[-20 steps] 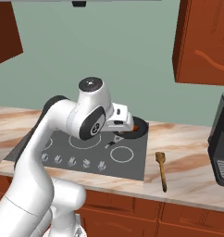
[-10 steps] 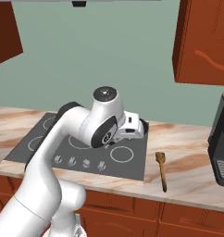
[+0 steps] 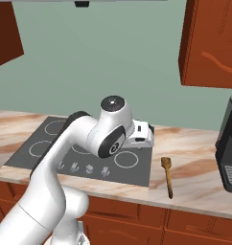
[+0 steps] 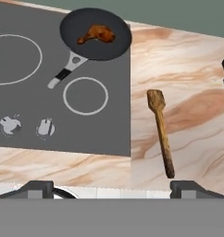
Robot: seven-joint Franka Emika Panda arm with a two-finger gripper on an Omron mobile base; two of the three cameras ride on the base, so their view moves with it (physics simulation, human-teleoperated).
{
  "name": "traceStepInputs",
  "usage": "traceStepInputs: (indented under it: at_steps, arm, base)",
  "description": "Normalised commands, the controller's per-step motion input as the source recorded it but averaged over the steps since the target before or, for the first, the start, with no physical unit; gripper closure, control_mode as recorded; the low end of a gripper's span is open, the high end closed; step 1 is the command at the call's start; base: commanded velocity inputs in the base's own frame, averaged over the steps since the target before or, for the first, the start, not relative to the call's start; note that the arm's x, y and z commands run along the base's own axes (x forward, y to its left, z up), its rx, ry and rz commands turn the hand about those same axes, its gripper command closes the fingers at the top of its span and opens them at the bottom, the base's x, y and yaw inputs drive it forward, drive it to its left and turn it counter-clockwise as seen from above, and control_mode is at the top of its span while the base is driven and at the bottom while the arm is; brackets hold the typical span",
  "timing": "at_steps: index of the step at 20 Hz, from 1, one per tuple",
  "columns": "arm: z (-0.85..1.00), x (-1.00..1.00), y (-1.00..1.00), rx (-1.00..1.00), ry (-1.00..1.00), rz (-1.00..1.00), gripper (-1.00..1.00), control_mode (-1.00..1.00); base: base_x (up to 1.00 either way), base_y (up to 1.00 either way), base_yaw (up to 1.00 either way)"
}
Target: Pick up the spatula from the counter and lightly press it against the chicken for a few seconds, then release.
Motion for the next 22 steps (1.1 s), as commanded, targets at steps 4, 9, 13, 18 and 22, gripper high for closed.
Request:
traceStepInputs:
  at_steps: [4, 9, 13, 18, 22]
  arm:
    - [-0.14, 0.00, -0.11, -0.06, 0.04, 0.00, -1.00, -1.00]
    - [-0.18, 0.00, -0.19, -0.01, 0.08, 0.00, -1.00, -1.00]
    - [-0.14, 0.00, -0.32, 0.00, 0.09, 0.00, -1.00, -1.00]
    - [-0.03, 0.00, -0.26, 0.04, 0.01, 0.00, -1.00, -1.00]
    - [-0.08, 0.00, -0.27, 0.01, 0.00, 0.00, -1.00, -1.00]
  base:
    - [0.00, 0.00, 0.00]
    - [0.00, 0.00, 0.00]
    - [0.00, 0.00, 0.00]
    - [0.00, 0.00, 0.00]
    - [0.00, 0.00, 0.00]
